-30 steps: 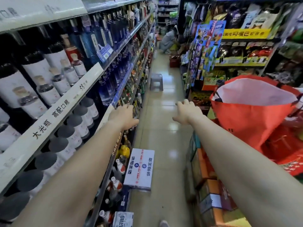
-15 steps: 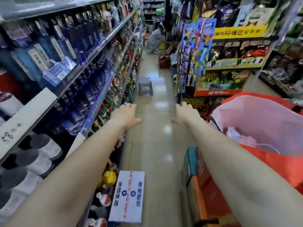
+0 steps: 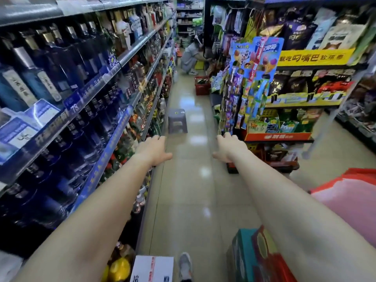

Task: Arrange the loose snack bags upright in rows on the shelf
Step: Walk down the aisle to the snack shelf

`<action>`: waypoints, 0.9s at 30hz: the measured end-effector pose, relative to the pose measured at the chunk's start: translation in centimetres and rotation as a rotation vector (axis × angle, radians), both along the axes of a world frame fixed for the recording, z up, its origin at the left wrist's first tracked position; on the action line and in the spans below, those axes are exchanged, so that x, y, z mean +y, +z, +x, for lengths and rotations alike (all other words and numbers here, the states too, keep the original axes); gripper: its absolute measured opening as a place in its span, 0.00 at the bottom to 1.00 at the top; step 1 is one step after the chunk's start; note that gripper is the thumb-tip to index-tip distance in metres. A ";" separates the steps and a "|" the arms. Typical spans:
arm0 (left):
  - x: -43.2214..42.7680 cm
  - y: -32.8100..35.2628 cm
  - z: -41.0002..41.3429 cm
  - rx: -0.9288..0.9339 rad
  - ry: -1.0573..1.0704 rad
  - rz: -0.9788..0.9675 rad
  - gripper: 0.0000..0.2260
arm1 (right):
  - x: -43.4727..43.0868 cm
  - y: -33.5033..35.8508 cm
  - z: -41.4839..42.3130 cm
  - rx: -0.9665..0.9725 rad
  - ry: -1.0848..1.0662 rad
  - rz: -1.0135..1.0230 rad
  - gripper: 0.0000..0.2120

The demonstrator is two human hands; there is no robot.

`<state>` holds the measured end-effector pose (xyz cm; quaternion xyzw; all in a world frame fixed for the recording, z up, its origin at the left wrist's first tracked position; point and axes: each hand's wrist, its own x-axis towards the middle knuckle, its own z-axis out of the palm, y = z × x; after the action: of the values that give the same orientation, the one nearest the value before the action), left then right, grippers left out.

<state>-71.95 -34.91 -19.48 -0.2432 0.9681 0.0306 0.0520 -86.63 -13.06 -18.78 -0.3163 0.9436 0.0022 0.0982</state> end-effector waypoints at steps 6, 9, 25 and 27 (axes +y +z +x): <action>-10.5 0.3 -10.8 0.003 -0.040 -0.001 0.32 | -11.2 0.9 -10.4 -0.004 0.017 0.013 0.32; -15.7 0.7 -15.9 0.002 -0.079 -0.023 0.32 | -16.8 1.1 -15.1 -0.015 0.018 -0.006 0.32; -37.7 -0.8 -45.8 -0.041 -0.064 -0.008 0.32 | -39.4 -2.0 -45.5 -0.026 0.023 -0.015 0.30; -40.2 -0.5 -50.4 -0.037 -0.048 0.011 0.32 | -42.1 -1.8 -50.5 -0.035 0.021 -0.013 0.29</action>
<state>-122.31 -75.16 -19.96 -0.2201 0.9724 0.0299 0.0719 -137.09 -55.13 -20.55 -0.3268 0.9383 -0.0085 0.1128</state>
